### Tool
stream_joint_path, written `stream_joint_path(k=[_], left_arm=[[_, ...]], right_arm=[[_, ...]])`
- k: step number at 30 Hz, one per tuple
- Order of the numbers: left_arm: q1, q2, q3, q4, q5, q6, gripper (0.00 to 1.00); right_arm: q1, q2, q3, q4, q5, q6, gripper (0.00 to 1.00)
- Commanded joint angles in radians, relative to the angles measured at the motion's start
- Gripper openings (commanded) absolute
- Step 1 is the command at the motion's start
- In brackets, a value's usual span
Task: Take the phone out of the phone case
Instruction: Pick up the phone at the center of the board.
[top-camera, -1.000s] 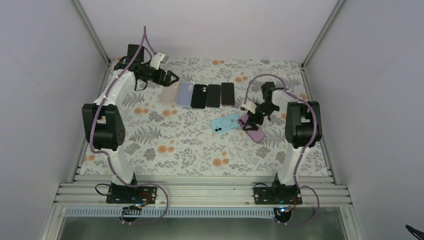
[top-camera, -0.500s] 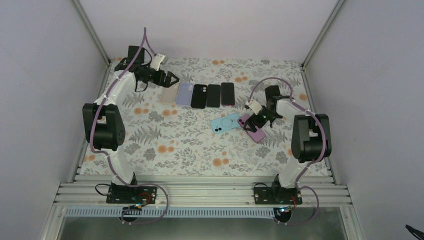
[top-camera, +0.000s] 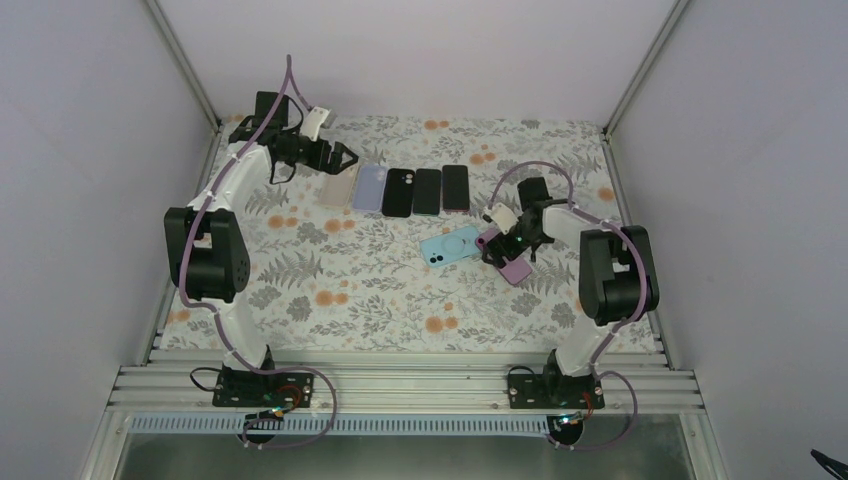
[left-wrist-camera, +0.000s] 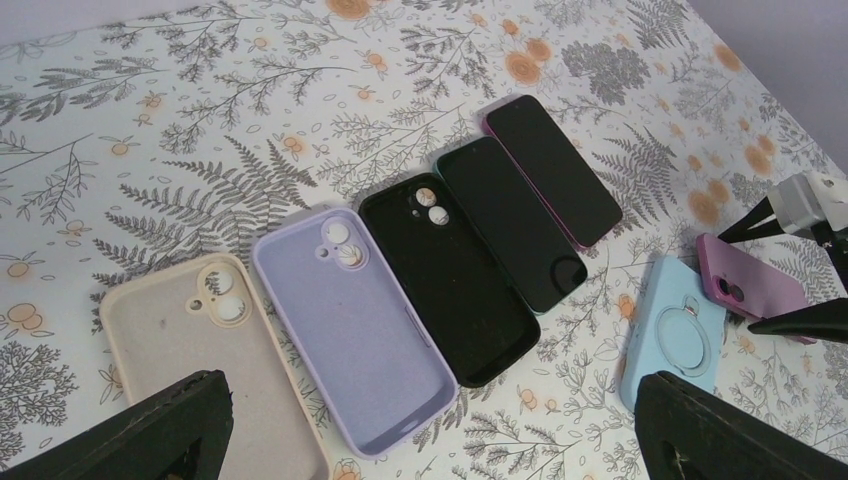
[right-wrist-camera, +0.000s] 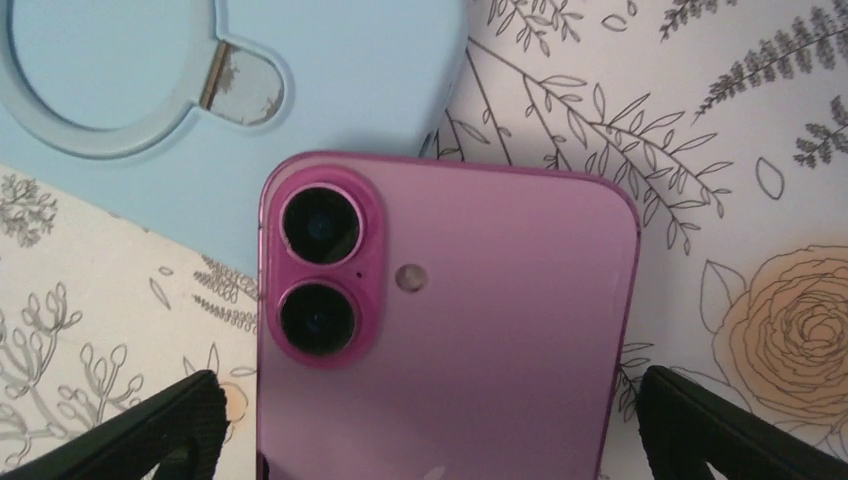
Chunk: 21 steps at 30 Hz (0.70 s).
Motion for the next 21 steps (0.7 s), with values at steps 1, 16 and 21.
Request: stream_joint_path(k=[1,16,21], left_arm=[[-0.001,-0.038,-0.003,0.020,-0.011,-0.003,1.00],[0.007,-0.086,0.068,0.027,-0.103,-0.001,1.00],[0.002,-0.103,0.060,0.027,-0.030,0.034,1.00]], right_arm=[[0.013,0.022,-0.041,0.038,0.050,0.052,0.94],[0.038,0.009,-0.107,0.092,0.128,0.046,0.63],[0.037,0.000,-0.018,0.011,0.051,0.024,0.45]])
